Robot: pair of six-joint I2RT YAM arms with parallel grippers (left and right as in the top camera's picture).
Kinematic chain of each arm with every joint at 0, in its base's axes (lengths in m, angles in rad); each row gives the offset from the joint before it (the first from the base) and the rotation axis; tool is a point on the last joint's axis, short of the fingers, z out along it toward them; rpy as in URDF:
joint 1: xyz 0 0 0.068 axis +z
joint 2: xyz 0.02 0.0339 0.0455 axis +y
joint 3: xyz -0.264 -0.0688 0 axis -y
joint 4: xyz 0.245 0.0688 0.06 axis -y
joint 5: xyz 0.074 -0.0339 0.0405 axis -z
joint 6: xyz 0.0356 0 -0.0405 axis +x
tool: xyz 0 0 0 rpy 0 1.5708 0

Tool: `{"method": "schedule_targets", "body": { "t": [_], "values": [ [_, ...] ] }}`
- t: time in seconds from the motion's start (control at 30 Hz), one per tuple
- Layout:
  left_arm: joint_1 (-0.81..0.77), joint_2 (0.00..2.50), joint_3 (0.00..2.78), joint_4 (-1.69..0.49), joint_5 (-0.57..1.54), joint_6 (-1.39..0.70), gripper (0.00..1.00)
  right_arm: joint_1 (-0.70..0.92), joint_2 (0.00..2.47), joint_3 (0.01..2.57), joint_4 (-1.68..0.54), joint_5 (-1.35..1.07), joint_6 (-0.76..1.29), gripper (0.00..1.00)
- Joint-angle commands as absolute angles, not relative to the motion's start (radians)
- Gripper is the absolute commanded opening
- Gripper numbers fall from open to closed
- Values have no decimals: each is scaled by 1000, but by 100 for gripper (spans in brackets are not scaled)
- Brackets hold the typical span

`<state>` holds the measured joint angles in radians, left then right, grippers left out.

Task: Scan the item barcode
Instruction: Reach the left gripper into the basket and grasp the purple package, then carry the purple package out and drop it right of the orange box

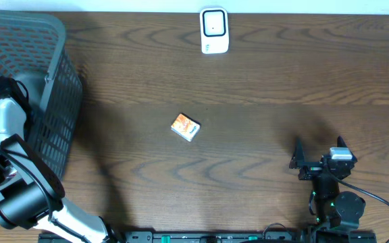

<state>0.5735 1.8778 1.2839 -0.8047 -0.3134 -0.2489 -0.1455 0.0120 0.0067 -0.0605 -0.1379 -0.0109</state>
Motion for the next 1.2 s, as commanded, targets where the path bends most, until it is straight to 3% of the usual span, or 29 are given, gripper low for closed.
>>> {"method": "schedule_targets", "body": {
  "t": [0.0, 0.27, 0.53, 0.9, 1.17],
  "values": [
    [573, 1889, 1258, -804, -242, -252, 8, -158, 7, 6, -64, -141, -1, 99],
    [573, 1837, 1296, -838, -160, -251, 7, -158, 7, 6, -64, -141, -1, 99],
    [573, 1596, 1392, -824, -18, -252, 7, -158, 7, 6, -64, -141, -1, 99],
    [559, 1187, 1403, -673, 376, -278, 7, -158, 7, 6, -64, -141, -1, 99],
    [512, 1084, 1403, -625, 389, -290, 7, -158, 7, 6, -64, -141, -1, 99]
  ]
}}
